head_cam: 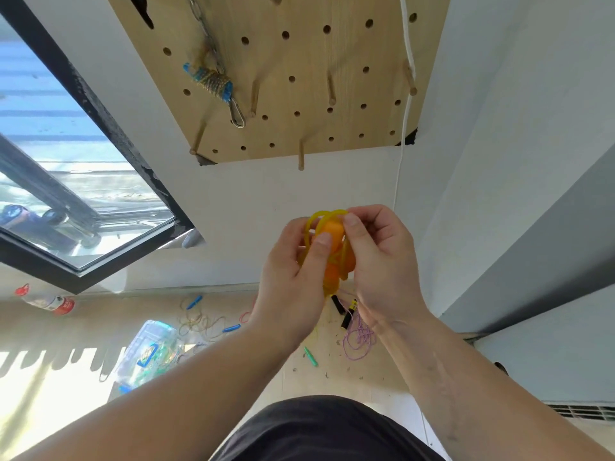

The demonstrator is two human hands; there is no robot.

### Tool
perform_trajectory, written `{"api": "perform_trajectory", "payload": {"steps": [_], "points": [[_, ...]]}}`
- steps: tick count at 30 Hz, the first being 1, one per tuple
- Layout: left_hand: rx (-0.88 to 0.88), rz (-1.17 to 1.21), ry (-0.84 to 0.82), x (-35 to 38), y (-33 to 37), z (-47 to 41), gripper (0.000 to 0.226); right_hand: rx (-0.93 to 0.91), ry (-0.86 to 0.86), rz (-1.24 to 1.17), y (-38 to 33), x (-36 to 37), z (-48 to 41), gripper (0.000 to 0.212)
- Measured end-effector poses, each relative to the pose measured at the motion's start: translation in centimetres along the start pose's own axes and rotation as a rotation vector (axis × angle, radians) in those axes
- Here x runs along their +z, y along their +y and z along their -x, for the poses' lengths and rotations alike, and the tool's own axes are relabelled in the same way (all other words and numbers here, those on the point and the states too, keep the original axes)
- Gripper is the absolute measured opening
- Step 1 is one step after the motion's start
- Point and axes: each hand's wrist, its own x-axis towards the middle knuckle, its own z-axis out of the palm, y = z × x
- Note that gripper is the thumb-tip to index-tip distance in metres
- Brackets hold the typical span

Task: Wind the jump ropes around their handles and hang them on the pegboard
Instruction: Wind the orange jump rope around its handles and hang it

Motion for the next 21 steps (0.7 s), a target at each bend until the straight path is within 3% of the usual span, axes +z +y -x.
{"api": "perform_trajectory", "payload": {"steps": [5, 11, 15, 21], "points": [[0.111, 0.053, 0.072, -0.1, -0.2, -0.1, 0.014, 0.017, -0.067, 0.046, -0.7, 0.5, 0.1, 0.013], [0.224, -0.006, 0.158, -0.6, -0.6, -0.8, 0.042, 0.236, -0.145, -0.123, -2.0, 0.9, 0.8, 0.009], [0.247, 0.013, 0.179, -0.7, -0.1, -1.2, 0.037, 0.383, -0.220, -0.263, -2.8, 1.0, 1.3, 0.014], [0.258, 0.038, 0.148, -0.9, 0.1, -1.4, 0.037, 0.378, -0.274, -0.179, -2.7, 0.3, 1.2, 0.016]]}}
